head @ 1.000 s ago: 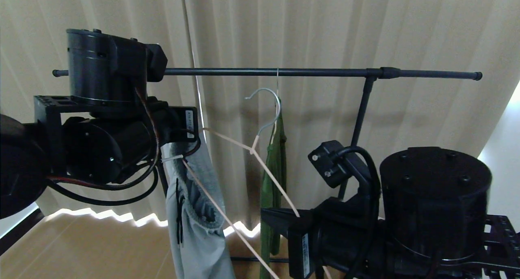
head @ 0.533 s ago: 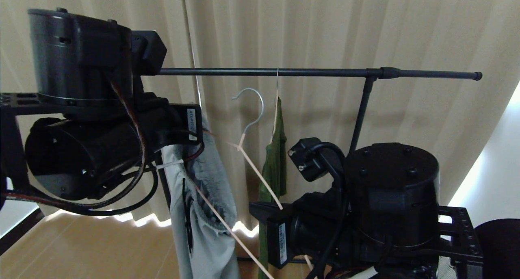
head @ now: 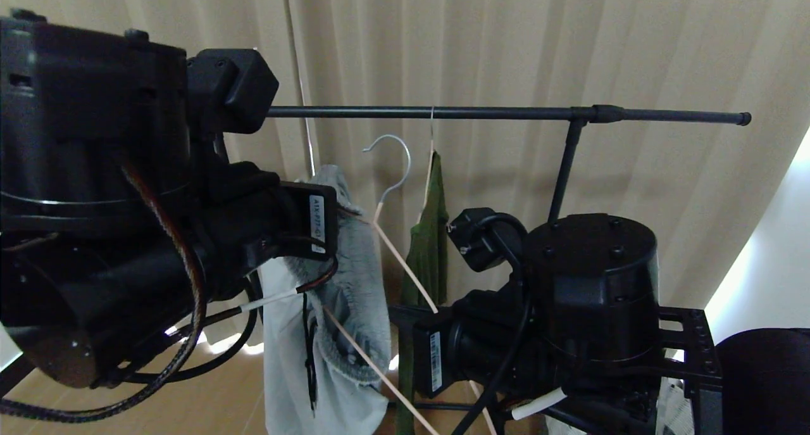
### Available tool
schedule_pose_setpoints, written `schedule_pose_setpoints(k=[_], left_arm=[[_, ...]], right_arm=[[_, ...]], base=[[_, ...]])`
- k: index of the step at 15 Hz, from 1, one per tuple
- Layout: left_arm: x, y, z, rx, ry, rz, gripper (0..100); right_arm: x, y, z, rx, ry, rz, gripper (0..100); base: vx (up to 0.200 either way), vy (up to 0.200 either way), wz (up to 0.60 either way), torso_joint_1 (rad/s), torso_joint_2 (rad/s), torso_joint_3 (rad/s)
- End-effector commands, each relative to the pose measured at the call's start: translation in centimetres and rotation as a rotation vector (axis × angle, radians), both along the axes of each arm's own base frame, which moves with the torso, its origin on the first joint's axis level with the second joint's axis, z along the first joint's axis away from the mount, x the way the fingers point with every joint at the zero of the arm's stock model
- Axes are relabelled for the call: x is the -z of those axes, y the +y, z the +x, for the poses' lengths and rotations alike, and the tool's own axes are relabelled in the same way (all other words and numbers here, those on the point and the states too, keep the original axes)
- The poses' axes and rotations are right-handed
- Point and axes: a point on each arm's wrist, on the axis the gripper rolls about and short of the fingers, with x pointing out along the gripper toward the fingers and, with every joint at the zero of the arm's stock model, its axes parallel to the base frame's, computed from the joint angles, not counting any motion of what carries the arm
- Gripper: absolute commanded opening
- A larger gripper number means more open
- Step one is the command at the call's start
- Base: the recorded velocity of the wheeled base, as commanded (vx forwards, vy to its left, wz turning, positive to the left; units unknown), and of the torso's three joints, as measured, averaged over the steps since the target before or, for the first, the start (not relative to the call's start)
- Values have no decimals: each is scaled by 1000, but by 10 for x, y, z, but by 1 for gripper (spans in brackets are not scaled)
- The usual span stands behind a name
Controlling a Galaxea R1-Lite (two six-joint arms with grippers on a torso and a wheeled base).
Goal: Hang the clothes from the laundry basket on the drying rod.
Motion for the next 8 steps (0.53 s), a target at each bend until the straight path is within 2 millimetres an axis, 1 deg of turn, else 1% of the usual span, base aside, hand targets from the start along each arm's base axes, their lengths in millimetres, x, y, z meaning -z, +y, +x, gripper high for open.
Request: schedule_pose_setpoints(k=[1, 2, 6, 8], left_arm=[[3, 7, -8, 9, 4, 4, 0], [6, 11, -12, 16, 11, 7, 0], [10, 24, -27, 47, 14, 6, 0], [11, 23, -35, 111, 15, -12, 0]], right_arm=[[-5, -2, 0, 3, -10, 13, 0], [-5, -1, 0, 1, -11, 12, 0], [-17, 0, 6, 5, -40, 42, 0], [-17, 0, 5, -6, -53, 29, 0]], base=[[0, 0, 0, 0, 0, 0], [0, 0, 0, 0, 0, 0], [0, 0, 0, 0, 0, 0], [0, 0, 0, 0, 0, 0]])
